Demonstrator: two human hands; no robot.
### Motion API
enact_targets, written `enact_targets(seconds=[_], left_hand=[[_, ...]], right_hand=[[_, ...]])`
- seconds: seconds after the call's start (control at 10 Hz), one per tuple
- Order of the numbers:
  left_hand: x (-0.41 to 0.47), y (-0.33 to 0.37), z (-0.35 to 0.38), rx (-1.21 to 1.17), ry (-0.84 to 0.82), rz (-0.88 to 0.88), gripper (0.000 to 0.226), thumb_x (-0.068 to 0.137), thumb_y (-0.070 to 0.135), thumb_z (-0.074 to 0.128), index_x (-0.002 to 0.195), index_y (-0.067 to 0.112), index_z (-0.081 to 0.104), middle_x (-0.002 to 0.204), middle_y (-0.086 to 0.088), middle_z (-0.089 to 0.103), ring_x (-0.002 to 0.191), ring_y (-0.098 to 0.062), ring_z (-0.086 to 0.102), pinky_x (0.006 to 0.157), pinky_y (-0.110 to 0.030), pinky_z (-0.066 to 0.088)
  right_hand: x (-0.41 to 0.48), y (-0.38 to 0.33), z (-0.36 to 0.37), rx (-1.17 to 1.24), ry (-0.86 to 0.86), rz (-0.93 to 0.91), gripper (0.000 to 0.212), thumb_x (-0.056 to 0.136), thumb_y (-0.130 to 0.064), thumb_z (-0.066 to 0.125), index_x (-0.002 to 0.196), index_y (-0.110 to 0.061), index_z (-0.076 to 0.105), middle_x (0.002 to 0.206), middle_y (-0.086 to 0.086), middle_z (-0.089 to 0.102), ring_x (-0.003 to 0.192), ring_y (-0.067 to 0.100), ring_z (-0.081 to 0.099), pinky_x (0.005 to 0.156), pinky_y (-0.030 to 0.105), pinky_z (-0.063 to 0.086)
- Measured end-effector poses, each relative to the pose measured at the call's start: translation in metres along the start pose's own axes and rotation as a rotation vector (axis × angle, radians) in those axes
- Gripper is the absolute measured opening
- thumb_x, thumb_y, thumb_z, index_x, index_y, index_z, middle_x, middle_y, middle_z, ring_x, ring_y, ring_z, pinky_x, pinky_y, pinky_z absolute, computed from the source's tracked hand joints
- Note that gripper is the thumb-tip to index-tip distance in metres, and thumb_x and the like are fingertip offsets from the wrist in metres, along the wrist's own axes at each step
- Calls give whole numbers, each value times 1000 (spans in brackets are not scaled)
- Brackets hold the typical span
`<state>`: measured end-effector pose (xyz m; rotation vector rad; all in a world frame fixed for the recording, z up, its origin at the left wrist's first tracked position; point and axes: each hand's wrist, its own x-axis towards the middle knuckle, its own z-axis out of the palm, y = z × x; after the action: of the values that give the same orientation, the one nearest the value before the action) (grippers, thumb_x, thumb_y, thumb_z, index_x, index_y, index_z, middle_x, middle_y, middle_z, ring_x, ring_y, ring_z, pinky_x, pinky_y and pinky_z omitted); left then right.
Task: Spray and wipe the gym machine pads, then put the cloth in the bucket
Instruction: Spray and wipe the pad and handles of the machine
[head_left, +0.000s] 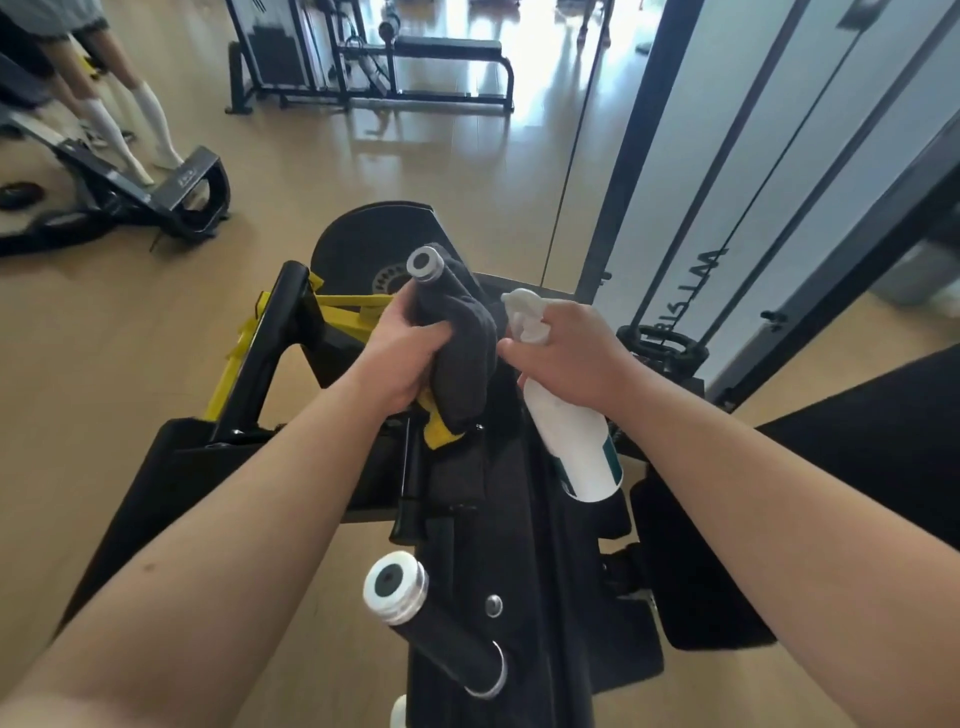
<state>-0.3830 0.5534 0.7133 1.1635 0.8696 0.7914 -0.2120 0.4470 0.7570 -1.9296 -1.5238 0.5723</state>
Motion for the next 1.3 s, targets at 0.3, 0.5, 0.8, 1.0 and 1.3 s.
enact_targets(seconds=[0.3, 0.5, 0.8, 1.0, 1.3], left_hand=[[15, 8, 36, 474, 199, 98, 29, 79, 36, 78, 102, 21, 69, 101, -5, 74, 98, -24, 70, 95, -49, 57], [18, 34, 13, 254, 149, 237, 20, 84, 9, 72, 103, 16, 71, 107, -13, 73, 104, -27, 70, 97, -44, 57], [59, -21, 17, 587, -202, 104, 27, 93, 17, 74, 119, 13, 69, 117, -10, 72, 111, -23, 69, 99, -47, 56], [55, -18, 9, 616, 64, -11, 77, 77, 29, 89, 140, 4, 52, 135, -13, 63, 124, -28, 61, 104, -38, 50], [5, 14, -20, 727, 259, 243, 20, 87, -5, 67, 107, -4, 65, 100, -22, 70, 88, -30, 66, 68, -20, 46]], right_hand=[[-12, 8, 0, 96, -13, 24, 5, 88, -22, 70, 87, -21, 66, 86, 1, 69, 77, 13, 63, 63, 16, 46], [-11, 9, -2, 134, -45, 46, 5, 90, -21, 71, 91, -19, 67, 84, -2, 69, 69, 5, 61, 56, 11, 43], [-10, 21, -5, 167, -34, 96, 13, 90, -20, 67, 96, -31, 64, 85, 3, 72, 77, 19, 70, 68, 32, 54], [-16, 18, -1, 152, -52, 107, 16, 90, -20, 68, 101, -32, 64, 82, -1, 67, 69, 17, 64, 66, 31, 52], [-15, -1, -3, 66, -32, 6, 12, 93, -21, 69, 103, -22, 64, 90, -2, 67, 84, 18, 64, 75, 33, 53]])
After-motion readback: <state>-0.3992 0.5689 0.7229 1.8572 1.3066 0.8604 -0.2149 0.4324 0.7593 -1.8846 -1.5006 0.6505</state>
